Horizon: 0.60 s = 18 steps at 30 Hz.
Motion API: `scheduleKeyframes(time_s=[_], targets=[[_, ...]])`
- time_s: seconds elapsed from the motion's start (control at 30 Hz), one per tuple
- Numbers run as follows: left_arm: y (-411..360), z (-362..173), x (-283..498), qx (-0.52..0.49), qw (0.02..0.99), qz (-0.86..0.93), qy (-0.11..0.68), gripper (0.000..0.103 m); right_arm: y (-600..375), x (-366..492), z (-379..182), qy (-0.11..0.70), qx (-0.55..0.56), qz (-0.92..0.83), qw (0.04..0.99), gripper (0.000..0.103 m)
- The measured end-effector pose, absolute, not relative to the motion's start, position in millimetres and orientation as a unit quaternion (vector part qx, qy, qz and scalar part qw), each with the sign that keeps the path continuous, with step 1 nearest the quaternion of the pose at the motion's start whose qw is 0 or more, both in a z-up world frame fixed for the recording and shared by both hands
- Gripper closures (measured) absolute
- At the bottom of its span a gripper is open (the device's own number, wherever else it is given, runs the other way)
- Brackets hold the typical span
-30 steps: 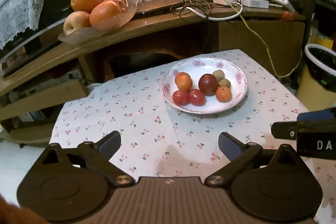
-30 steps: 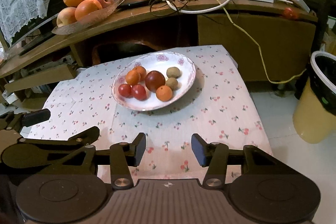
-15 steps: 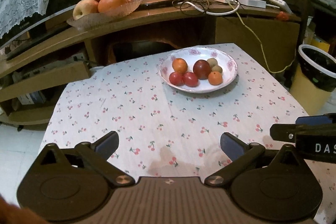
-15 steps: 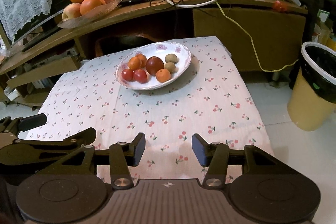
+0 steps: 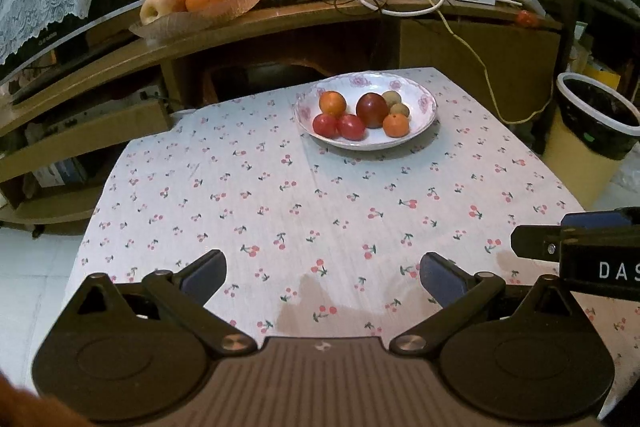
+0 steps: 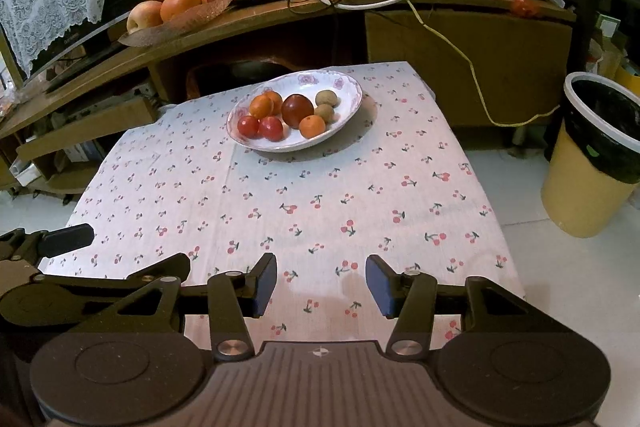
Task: Organize fruits
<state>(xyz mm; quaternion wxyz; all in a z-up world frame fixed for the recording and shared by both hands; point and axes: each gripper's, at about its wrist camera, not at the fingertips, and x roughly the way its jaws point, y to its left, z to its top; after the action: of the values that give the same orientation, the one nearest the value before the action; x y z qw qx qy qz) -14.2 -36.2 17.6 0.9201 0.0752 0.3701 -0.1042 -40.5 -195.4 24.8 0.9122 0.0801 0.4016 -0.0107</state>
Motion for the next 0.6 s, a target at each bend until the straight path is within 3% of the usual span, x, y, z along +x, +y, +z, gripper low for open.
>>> scheduleKeyframes(time_s=[0.6], targets=[[-29.5,15.2,-26.9,0.072,0.920,-0.092,0.375,0.000,-183.1,-63.2,16.8,0.423,0.071,-0.013,0.903,0.051]])
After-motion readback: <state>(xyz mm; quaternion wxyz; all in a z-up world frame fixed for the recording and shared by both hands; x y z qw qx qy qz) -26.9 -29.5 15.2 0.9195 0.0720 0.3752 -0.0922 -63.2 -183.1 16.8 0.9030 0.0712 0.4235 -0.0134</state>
